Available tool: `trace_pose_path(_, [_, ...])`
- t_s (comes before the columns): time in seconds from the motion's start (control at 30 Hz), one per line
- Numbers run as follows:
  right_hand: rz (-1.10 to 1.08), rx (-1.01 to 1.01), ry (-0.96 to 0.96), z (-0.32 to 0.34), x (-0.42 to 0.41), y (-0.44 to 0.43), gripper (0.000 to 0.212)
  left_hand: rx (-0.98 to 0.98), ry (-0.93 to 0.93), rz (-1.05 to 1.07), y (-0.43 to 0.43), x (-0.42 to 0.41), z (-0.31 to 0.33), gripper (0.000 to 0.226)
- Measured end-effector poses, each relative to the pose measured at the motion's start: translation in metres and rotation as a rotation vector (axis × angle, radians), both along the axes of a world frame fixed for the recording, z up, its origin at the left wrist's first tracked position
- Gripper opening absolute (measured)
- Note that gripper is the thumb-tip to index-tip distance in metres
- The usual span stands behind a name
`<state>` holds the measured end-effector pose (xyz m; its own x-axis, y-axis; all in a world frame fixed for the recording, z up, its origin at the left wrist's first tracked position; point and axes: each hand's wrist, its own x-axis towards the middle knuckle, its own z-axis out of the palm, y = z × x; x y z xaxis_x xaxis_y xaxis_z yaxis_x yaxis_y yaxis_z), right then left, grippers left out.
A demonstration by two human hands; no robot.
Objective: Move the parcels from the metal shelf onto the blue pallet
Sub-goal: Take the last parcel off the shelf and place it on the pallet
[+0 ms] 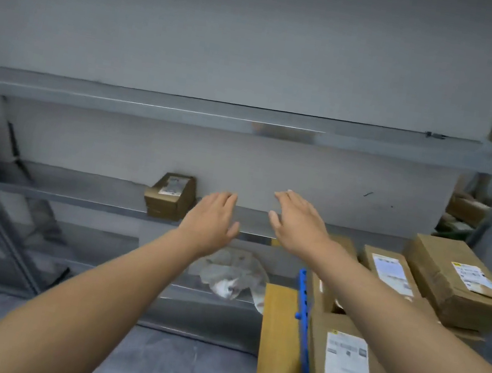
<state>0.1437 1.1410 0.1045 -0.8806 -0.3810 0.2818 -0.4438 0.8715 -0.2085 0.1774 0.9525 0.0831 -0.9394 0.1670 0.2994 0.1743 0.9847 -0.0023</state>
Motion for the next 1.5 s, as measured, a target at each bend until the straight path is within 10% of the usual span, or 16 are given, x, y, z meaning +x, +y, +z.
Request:
trace_pose_path(0.47, [0.024, 0.060, -0.180, -0.018, -0.011, -0.207, 0.056, -0.085, -0.010, 0.093, -0.218, -0.006, -0.011, 0.062])
trace_pose_path(1.5, [0.003, -0.065, -0.633, -0.168, -0.308, -0.336, 0.053, 0.126, -0.348, 0.211, -0.311, -0.279, -0.144, 0.050])
